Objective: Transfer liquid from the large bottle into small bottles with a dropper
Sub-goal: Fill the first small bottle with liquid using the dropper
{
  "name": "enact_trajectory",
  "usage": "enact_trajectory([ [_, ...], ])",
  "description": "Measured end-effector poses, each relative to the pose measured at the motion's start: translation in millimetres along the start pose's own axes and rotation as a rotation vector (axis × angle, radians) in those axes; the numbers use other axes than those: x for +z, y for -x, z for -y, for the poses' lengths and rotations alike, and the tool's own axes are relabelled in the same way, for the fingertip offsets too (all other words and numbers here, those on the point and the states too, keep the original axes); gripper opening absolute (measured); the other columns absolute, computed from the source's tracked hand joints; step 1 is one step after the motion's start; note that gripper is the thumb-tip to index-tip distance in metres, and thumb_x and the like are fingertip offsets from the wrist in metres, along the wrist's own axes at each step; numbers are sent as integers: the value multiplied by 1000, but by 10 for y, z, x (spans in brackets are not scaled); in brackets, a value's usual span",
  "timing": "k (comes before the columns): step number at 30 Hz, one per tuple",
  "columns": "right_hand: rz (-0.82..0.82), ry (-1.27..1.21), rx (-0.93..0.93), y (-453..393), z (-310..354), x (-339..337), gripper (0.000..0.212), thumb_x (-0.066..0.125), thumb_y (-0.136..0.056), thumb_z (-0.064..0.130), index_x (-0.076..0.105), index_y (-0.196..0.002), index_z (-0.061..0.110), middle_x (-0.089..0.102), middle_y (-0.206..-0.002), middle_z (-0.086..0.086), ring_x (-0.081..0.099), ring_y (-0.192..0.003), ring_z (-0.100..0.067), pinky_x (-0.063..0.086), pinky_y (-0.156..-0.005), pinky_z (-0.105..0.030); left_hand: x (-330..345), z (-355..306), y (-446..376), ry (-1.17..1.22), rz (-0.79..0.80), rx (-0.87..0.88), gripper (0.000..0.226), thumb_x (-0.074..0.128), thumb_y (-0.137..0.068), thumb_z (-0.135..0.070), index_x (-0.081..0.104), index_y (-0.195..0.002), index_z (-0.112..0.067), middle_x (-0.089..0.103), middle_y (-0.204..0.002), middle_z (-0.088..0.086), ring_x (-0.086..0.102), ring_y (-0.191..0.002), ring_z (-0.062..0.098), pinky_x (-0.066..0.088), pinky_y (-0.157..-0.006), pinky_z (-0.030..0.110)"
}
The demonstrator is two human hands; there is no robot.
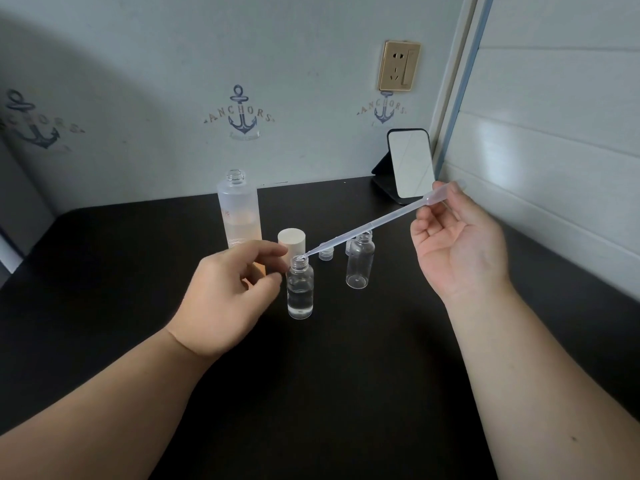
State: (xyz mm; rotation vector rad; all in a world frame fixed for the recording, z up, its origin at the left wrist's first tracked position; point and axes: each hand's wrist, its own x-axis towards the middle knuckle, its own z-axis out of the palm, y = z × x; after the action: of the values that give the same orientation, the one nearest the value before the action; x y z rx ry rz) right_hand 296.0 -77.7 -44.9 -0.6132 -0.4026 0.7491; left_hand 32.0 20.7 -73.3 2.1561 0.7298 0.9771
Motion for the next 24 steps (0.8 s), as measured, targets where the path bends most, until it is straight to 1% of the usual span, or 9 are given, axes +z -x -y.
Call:
enact_trajectory([
  [3,6,5,4,5,-5,7,19,68,-92,18,80,-80,10,67,-75,-2,60,-63,-14,49,-60,-22,12,-4,-25,-15,186,5,42,71,-88,-9,62,-114,-41,67,-97,-28,64,-82,16,53,-72,25],
  [5,0,18,-3,7,-6,5,21,66,-93,17,78,-78,10,67,-74,-1,59,-62,-14,49,-60,-21,39,22,-48,-51,261,5,38,76,-87,-21,60,-113,-43,67,-92,-25,63,-81,13,50,-68,20],
  [8,-7,17,-11,10,-3,15,19,66,-94,17,76,-79,10,66,-73,-1,59,-62,-13,48,-59,-21,81,50,-78,-132,266,30,25,80,-82,-41,61,-99,-40,65,-83,-19,61,-74,9,45,-61,15],
  [10,-13,2,-11,11,2,17,15,68,-92,17,76,-83,9,66,-73,-2,58,-62,-14,48,-59,-21,93,71,-82,-142,253,42,24,82,-81,-40,59,-89,-44,64,-81,-24,60,-72,6,43,-60,11],
  [12,-11,-5,-13,10,1,20,14,69,-91,16,78,-83,9,66,-73,-3,58,-61,-14,48,-58,-21,85,100,-85,-142,241,39,23,81,-81,-41,60,-90,-45,65,-82,-23,61,-74,6,44,-61,11],
  [16,-25,-11,-16,8,1,21,12,71,-89,14,79,-81,9,67,-73,-3,58,-60,-13,48,-58,-21,81,154,-81,-124,236,48,27,77,-81,-44,64,-104,-38,67,-85,-10,62,-80,13,49,-67,22],
  [18,-32,-18,-16,-1,5,19,13,71,-88,14,79,-80,9,67,-73,-2,58,-60,-13,48,-57,-21,82,167,-78,-107,239,61,27,75,-81,-44,65,-104,-35,68,-85,-6,63,-80,15,49,-69,27],
  [22,-24,-15,-26,-17,8,10,8,72,-87,14,78,-83,9,66,-72,-1,56,-58,-12,46,-56,-20,72,183,-72,-91,240,77,31,72,-80,-51,64,-107,-38,68,-86,-8,63,-80,14,49,-69,23],
  [24,-25,-15,-24,-18,1,1,6,73,-86,13,77,-85,9,67,-73,-1,55,-58,-12,45,-56,-20,82,194,-75,-100,240,81,29,74,-81,-49,65,-105,-35,67,-86,-9,62,-80,13,48,-67,22],
])
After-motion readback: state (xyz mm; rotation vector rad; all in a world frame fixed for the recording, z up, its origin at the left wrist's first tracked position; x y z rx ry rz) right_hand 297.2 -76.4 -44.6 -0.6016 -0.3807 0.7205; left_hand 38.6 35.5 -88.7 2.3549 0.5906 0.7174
